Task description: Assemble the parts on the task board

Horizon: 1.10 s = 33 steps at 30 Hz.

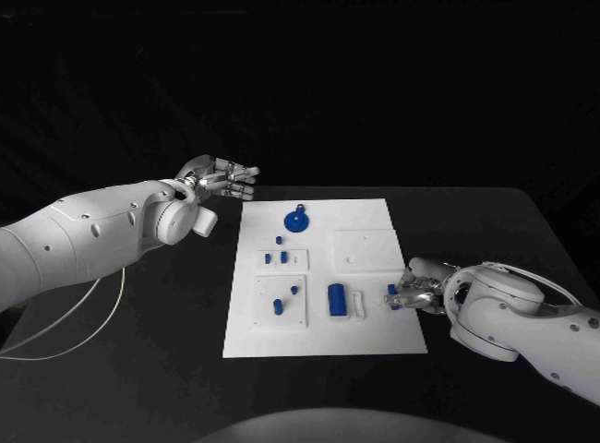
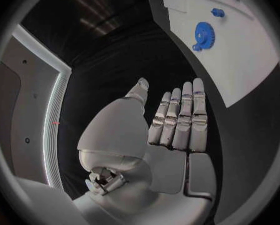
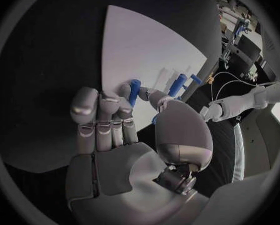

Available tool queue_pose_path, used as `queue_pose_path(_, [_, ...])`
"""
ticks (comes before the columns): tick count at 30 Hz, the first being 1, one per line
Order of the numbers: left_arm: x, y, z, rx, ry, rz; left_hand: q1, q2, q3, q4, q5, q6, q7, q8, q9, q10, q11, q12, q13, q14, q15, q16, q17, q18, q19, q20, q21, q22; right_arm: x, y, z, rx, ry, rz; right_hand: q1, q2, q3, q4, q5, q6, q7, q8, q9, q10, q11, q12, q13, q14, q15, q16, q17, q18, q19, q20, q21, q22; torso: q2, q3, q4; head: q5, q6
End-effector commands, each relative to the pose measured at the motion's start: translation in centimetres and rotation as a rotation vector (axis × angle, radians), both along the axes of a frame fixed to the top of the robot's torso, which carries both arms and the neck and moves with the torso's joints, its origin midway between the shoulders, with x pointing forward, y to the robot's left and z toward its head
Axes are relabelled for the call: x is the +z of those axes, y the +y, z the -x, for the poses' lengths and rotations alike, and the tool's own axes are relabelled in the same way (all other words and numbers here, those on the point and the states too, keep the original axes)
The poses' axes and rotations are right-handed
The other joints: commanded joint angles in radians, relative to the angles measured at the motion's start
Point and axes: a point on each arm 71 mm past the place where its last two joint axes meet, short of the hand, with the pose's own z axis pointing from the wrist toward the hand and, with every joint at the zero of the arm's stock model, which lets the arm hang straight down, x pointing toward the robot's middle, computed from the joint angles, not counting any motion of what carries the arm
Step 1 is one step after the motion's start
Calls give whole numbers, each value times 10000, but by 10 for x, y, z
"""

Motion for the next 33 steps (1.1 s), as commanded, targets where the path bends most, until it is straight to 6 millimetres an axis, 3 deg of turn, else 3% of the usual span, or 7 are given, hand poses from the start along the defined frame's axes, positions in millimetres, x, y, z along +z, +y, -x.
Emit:
queue_pose_path(1, [1, -3, 0, -201, -13, 36, -35, -81, 11, 66, -41, 21, -7, 40, 0, -37, 4, 3, 9, -57, 10, -42, 2, 84, 44, -25, 21, -16, -9, 6, 9, -284, 1238, -802, 67, 98, 1659, -1750, 147, -163, -97, 78, 54, 62, -60, -45, 6, 11, -36, 13, 17, 3, 623, -22, 0, 942, 0, -6, 1, 13, -11])
queue_pose_path(16, [0, -2, 1, -236, 22, 45, -37, -88, 23, 98, -44, -1, -6, 41, 1, -53, 2, 4, 9, -73, 14, -42, -2, 86, 39, -22, 18, -29, 12, 29, 6, -18, 1065, -1594, 79, 115, 1590, -1794, 265, -149, -98, 71, 109, 50, -63, -106, -30, 5, -40, -40, -13, 12, 619, -23, -47, 933, 0, -6, 9, 59, -34])
queue_pose_path(33, [0, -3, 1, -260, 39, 50, -29, -77, 20, 85, -44, 4, -7, 42, 1, -54, 2, 3, 9, -73, 14, -41, -2, 86, 39, -22, 18, -34, 2, 46, 3, 571, 1460, -1235, 117, 187, 1424, -1859, 307, -169, -85, 68, 20, 9, -50, -149, -52, 0, -29, -87, -22, 13, 609, -13, -161, 914, -3, -3, 4, 131, -96])
